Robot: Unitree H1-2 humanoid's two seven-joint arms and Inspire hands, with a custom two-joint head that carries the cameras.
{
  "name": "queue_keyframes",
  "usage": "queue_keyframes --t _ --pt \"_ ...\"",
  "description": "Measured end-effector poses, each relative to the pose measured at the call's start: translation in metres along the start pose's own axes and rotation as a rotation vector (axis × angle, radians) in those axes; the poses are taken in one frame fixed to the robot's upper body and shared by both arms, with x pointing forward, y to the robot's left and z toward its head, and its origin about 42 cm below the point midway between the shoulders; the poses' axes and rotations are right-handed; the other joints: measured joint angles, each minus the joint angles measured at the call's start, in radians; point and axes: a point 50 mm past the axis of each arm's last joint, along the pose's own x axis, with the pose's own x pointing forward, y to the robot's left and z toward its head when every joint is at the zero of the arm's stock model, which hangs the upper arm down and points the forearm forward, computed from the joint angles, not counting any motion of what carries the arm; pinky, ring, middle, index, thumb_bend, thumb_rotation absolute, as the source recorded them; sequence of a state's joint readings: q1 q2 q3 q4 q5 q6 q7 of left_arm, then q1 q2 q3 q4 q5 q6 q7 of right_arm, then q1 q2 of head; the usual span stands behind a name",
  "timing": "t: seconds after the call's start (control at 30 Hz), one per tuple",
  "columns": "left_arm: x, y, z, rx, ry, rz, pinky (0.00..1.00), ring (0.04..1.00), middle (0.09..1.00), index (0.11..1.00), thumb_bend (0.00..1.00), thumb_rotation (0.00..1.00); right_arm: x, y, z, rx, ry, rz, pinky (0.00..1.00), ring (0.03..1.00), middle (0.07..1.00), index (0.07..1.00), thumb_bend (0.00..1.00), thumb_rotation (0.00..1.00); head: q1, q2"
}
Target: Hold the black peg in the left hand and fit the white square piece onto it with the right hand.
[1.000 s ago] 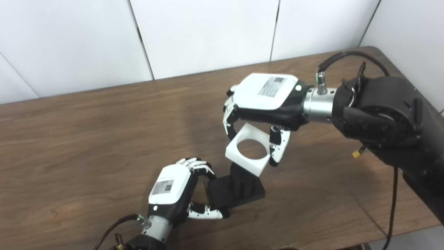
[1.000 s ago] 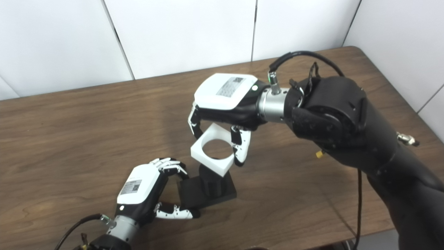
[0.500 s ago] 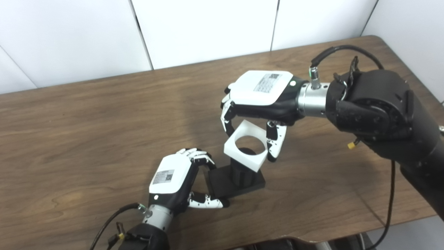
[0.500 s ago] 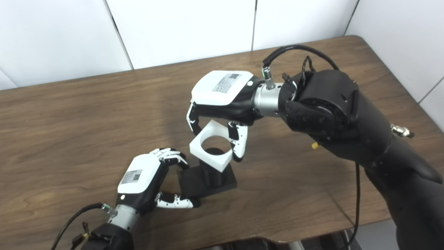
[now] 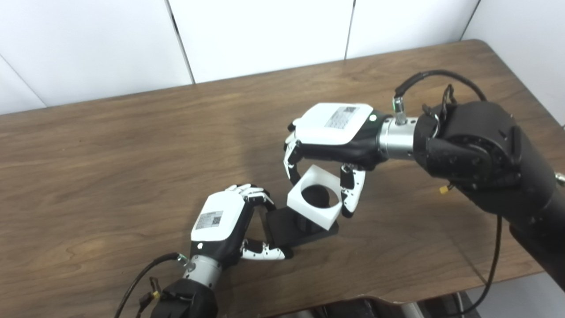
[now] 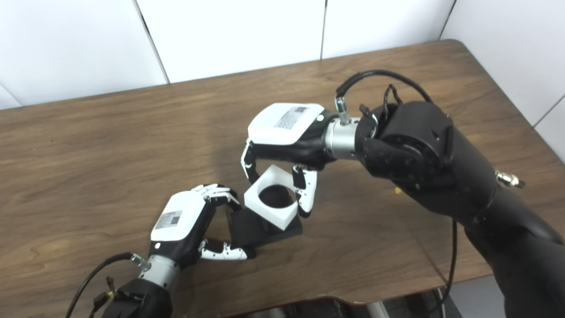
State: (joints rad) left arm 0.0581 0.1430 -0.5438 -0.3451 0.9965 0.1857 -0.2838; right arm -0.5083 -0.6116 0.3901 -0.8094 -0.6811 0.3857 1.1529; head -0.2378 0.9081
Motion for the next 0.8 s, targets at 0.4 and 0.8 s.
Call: queue_keyframes --t 0.4,0.8 --pt "0.0 0.0 0.005 0.002 0.008 -0.002 0.9 0.852 0.779 0.488 0.51 0.05 0.0 0.01 0.002 0.012 0.003 0.013 0.95 0.858 0.754 0.483 0.52 0.13 0.038 -0.026" --pt "0.0 -0.002 0.006 0.002 0.007 -0.004 0.91 0.861 0.786 0.488 0.51 0.05 -0.002 0.014 0.007 -0.015 0.001 -0.01 0.93 0.858 0.755 0.484 0.52 0.13 0.077 -0.04"
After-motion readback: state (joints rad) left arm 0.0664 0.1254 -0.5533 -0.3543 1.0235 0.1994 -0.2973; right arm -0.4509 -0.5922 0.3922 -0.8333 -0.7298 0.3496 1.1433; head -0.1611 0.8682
